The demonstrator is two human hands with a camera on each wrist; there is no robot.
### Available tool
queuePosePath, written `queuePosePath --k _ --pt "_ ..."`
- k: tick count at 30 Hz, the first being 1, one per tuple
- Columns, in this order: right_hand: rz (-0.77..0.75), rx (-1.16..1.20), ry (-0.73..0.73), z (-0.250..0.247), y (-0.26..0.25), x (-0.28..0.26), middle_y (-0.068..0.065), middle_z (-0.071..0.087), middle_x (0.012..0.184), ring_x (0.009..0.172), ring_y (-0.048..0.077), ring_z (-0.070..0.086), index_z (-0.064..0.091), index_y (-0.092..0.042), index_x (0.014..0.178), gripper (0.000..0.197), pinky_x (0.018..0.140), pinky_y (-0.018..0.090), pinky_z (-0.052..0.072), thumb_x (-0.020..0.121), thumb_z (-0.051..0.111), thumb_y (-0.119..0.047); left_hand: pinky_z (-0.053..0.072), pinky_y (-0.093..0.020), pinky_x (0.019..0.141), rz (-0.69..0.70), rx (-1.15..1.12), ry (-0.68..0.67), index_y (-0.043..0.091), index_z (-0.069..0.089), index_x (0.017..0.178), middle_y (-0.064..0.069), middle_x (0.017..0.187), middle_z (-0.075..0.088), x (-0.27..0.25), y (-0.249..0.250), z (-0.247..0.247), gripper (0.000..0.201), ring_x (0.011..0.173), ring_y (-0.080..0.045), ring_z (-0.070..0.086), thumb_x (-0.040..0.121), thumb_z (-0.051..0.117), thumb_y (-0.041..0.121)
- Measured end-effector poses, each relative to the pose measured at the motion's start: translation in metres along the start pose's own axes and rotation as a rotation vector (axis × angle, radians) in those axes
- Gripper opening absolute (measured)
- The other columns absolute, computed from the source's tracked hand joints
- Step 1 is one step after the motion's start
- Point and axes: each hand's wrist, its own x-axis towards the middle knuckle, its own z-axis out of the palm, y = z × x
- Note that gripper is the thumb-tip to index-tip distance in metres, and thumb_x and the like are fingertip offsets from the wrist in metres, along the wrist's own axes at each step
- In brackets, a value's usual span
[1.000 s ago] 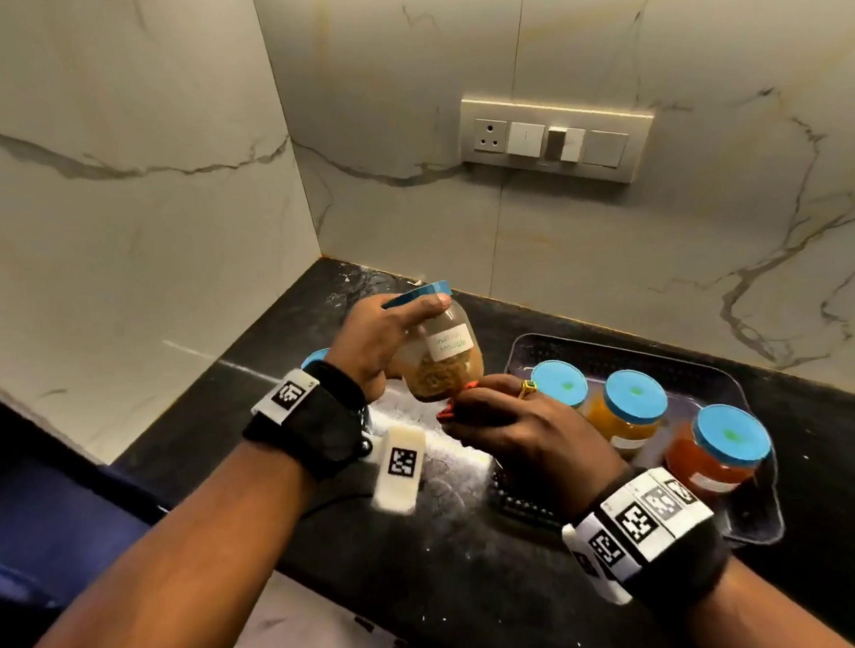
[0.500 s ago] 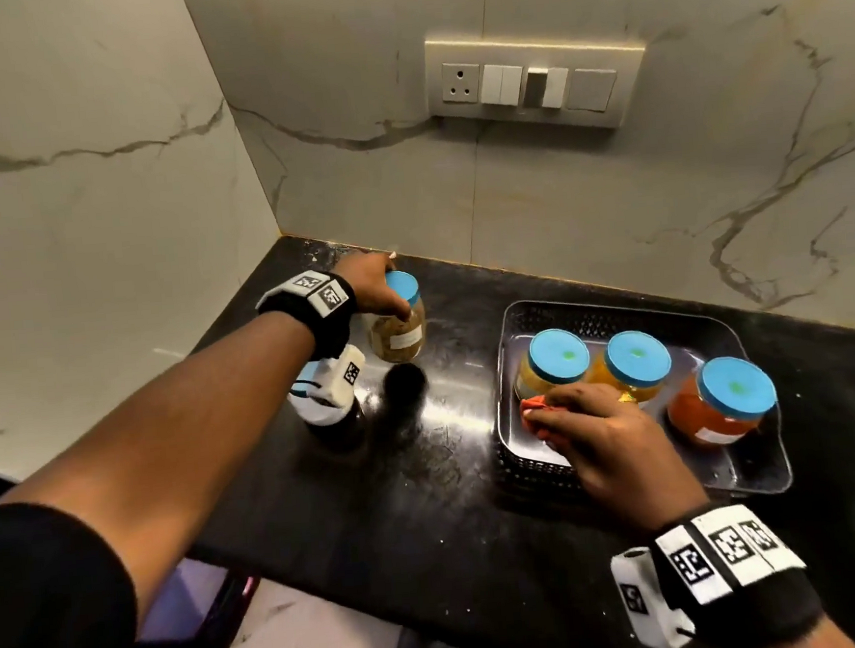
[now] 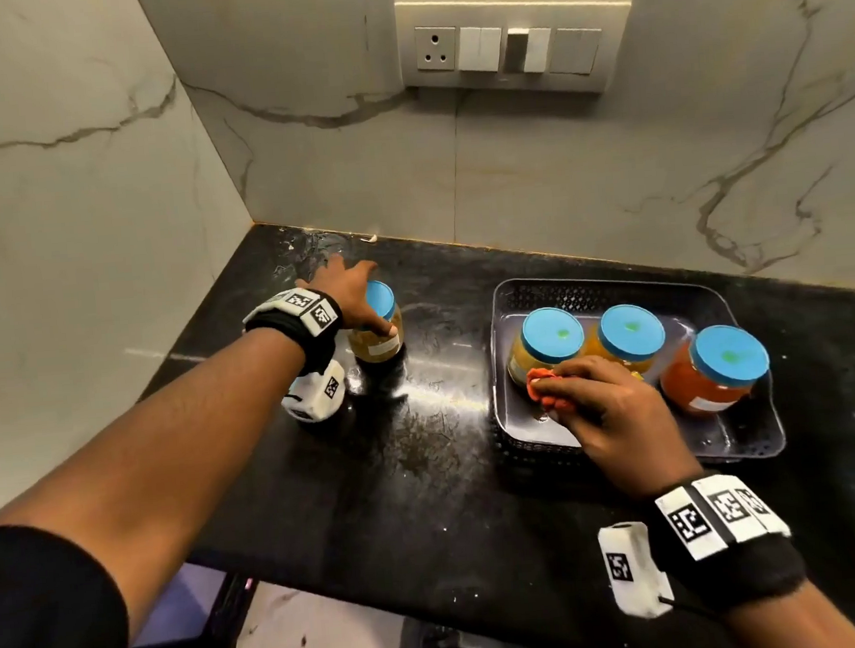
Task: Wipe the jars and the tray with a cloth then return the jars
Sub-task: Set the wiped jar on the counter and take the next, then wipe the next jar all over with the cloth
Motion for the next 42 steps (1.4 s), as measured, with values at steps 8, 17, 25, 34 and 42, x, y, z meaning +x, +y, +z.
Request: queuePosePath --k 8,17,25,34,42 --pt "0.141 0.104 0.050 -0.035 0.029 -0.010 -0.010 0.067 0.114 0.103 0.004 0.061 0.066 -0.022 0.128 0.059 0.091 0.007 0.043 0.075 0.082 -0.004 0.019 -0.067 0.117 0.179 -0.105 0.197 0.028 0.029 0.157 -0.005 0.160 0.034 -0.069 0.104 0.024 0.109 0.149 -0.026 0.027 0.070 0.067 0.081" --pt "0.239 0.183 0.086 -0.095 0.083 -0.044 -0.015 0.069 0.109 0.105 0.002 0.063 0.072 -0.027 0.112 0.046 0.093 0.024 0.050 0.072 0.084 -0.007 0.020 -0.064 0.115 0.125 -0.111 0.093 0.026 0.038 0.148 -0.005 0.147 0.046 -0.076 0.206 0.053 0.101 0.139 -0.028 0.041 0.068 0.070 0.080" --pt "0.337 0.323 0.049 -0.111 0.099 -0.068 -0.018 0.073 0.108 0.105 0.001 0.067 0.073 -0.030 0.111 0.045 0.091 0.019 0.053 0.076 0.079 -0.002 0.029 -0.058 0.110 0.012 -0.078 0.073 0.027 0.043 0.143 -0.007 0.143 0.047 -0.060 0.215 0.059 0.097 0.134 -0.030 0.045 0.066 0.074 0.078" --pt "0.373 0.445 0.148 -0.118 0.091 -0.072 -0.019 0.074 0.100 0.095 -0.004 0.068 0.076 -0.027 0.103 0.041 0.080 0.004 0.047 0.075 0.080 0.003 0.035 -0.049 0.103 0.008 -0.153 0.166 0.026 0.051 0.134 -0.002 0.127 0.051 -0.070 0.214 0.057 0.087 0.123 -0.025 0.050 0.062 0.079 0.066" --pt "0.389 0.656 0.169 -0.113 0.076 -0.060 -0.006 0.074 0.108 0.100 0.010 0.070 0.071 -0.027 0.113 0.040 0.087 0.021 0.054 0.080 0.078 -0.004 0.053 -0.034 0.094 0.259 -0.914 0.297 0.026 0.054 0.126 0.001 0.118 0.057 -0.132 0.187 0.012 0.107 0.109 -0.017 0.059 0.037 0.083 0.077"
